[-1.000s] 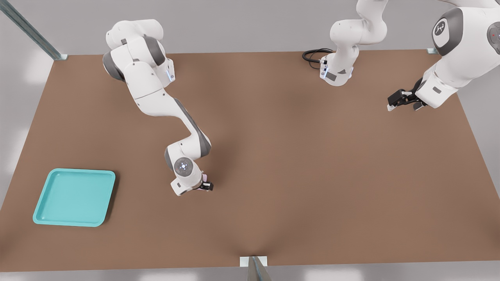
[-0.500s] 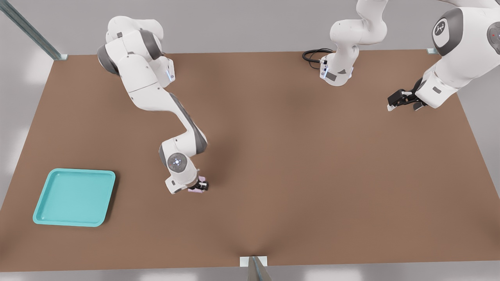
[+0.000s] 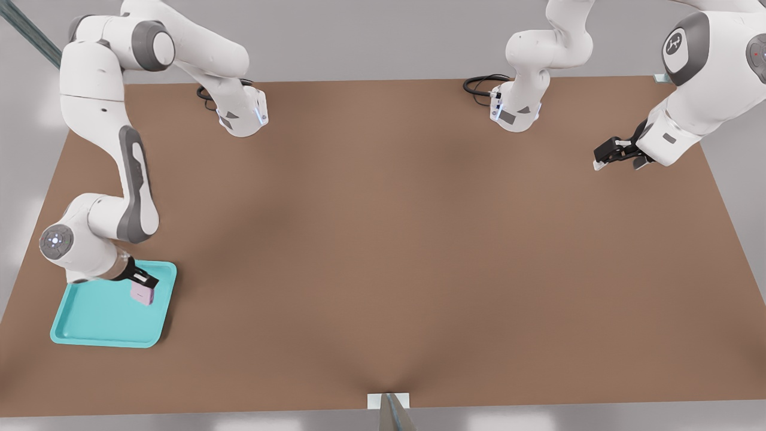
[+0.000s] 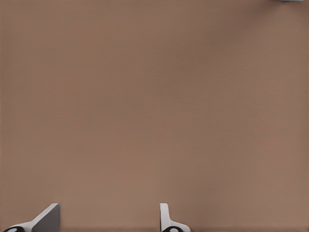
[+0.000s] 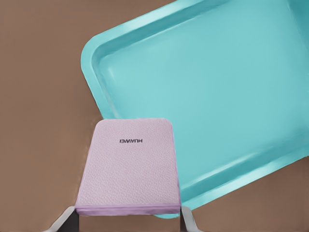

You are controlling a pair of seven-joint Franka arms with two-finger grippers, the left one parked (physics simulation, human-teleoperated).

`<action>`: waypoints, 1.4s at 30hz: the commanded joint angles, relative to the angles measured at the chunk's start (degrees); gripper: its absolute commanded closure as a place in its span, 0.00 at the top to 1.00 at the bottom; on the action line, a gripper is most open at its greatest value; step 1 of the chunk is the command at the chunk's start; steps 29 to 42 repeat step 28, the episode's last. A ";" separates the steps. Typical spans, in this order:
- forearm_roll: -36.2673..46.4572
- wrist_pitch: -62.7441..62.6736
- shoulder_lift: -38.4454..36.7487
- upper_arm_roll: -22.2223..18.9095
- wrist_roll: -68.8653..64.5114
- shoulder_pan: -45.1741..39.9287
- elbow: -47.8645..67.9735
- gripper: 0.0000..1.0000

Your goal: Keep left arm still and place phone on the tray with right arm

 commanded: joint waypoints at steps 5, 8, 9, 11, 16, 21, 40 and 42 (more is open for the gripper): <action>0.09 2.94 6.02 0.02 -42.71 -6.99 2.36 0.79; 0.09 5.75 8.57 -0.07 -42.88 -7.52 2.72 0.79; 0.09 6.54 8.84 0.02 -42.88 -7.79 2.89 0.79; 0.53 6.45 9.01 -0.07 -42.88 -7.79 3.42 1.00; -0.96 -11.29 -4.34 7.48 -37.79 -6.47 12.20 1.00; -0.26 -29.14 -24.29 -1.47 -21.89 11.98 9.23 1.00; 1.67 -31.34 -24.74 -5.34 -19.95 17.18 8.52 1.00; 1.67 -31.34 -24.74 -5.34 -19.95 17.18 8.52 1.00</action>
